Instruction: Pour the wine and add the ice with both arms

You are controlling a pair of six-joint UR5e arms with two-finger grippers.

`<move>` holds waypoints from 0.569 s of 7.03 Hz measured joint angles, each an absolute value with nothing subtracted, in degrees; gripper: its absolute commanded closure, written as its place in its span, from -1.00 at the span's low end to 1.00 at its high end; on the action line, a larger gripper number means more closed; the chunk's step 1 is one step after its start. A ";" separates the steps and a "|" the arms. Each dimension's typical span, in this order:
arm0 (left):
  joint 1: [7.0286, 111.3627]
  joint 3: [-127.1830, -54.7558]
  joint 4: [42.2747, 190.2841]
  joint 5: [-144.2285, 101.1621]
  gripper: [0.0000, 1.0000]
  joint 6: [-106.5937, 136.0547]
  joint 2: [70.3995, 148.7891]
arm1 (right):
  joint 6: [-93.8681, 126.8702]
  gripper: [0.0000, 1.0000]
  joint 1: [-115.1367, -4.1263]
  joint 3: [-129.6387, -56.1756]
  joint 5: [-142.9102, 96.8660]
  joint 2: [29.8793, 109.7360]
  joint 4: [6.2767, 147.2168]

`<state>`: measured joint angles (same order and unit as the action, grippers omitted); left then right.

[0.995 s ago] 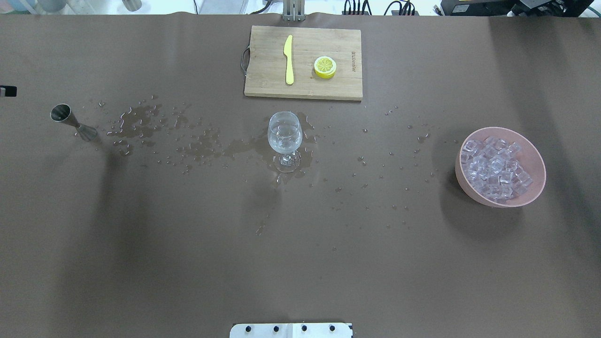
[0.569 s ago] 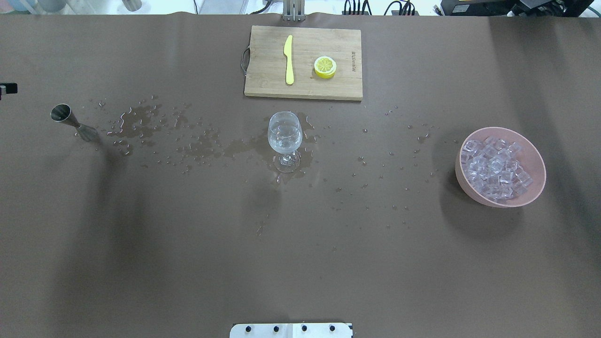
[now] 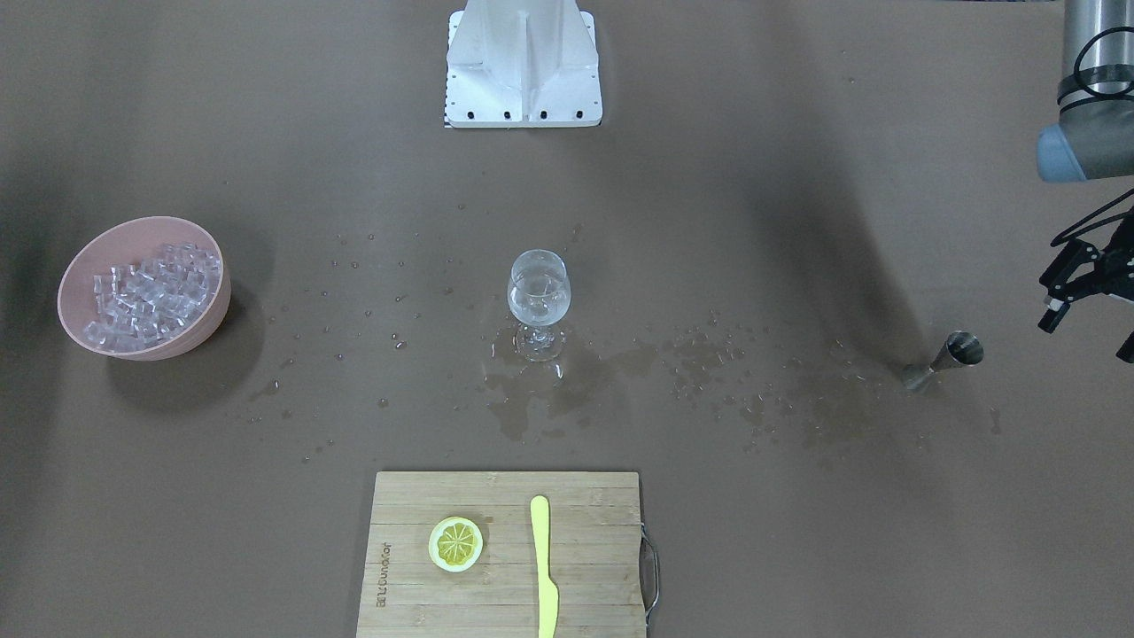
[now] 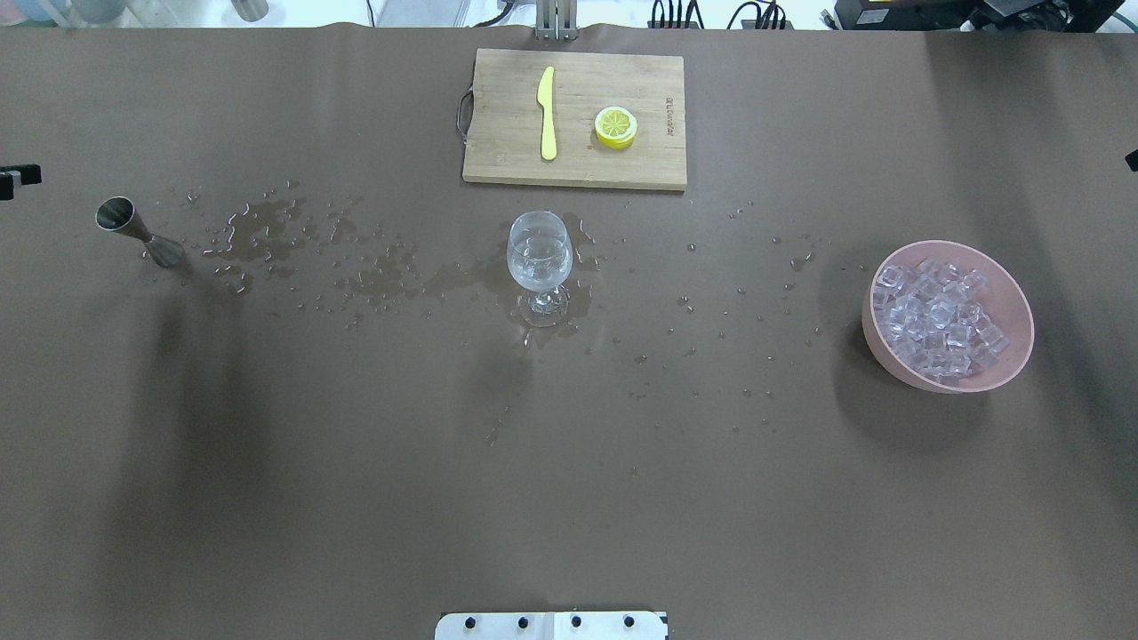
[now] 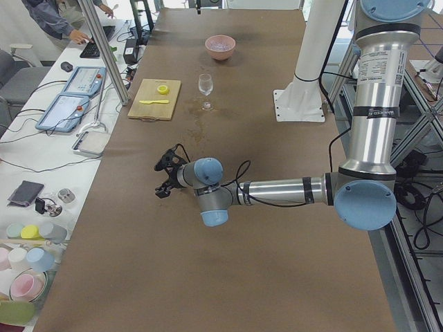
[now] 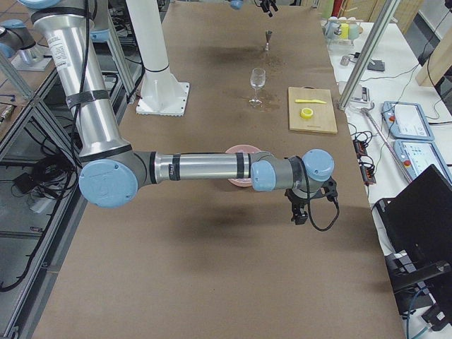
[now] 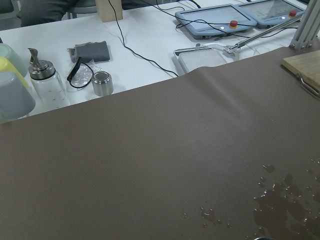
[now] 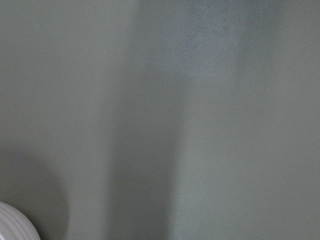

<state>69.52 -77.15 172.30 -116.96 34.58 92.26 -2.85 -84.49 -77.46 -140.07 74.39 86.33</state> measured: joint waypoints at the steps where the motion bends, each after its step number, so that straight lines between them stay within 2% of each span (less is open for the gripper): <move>1: 68.99 -77.02 172.89 -116.48 -0.96 34.70 91.52 | -2.86 -1.00 -84.40 -77.44 -140.28 74.34 86.36; 4: 68.46 -76.11 176.96 -114.26 -0.99 34.37 89.98 | -2.16 -1.00 -84.23 -77.56 -141.28 74.29 86.34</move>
